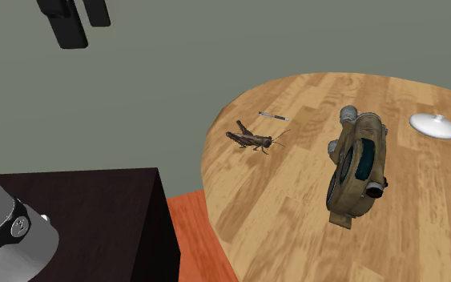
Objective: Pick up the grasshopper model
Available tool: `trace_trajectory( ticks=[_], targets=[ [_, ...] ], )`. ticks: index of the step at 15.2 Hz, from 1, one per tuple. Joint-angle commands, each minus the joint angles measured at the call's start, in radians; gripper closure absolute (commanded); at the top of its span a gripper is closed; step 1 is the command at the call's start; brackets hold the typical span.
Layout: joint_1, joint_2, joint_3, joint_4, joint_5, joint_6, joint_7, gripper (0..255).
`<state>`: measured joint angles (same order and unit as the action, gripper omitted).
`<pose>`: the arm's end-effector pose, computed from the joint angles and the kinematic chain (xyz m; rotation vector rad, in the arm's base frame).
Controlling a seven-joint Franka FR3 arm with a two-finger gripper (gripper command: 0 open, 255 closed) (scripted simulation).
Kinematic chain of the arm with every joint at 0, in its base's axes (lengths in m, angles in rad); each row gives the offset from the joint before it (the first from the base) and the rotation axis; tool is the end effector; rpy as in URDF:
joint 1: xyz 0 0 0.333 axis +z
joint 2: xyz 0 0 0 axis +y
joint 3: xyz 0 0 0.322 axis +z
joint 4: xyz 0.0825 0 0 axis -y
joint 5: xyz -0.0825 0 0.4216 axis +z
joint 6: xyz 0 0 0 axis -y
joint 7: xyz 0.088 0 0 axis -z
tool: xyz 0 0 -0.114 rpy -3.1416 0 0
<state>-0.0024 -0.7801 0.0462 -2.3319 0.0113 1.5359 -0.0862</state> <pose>0.3380 0.0201 0.5947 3.1154 0.1820 -0.0266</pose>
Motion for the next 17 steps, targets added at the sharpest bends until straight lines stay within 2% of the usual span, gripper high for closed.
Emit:
trace_trajectory(
  ticks=[1,9,17],
  targets=[
    [0.000,0.000,0.000,0.000,0.000,0.000,0.000,0],
    [0.028,0.139,0.089,-0.103,0.079,0.252,0.108,0],
    [0.049,0.364,0.181,-0.118,0.129,0.508,0.210,0]
  ],
)
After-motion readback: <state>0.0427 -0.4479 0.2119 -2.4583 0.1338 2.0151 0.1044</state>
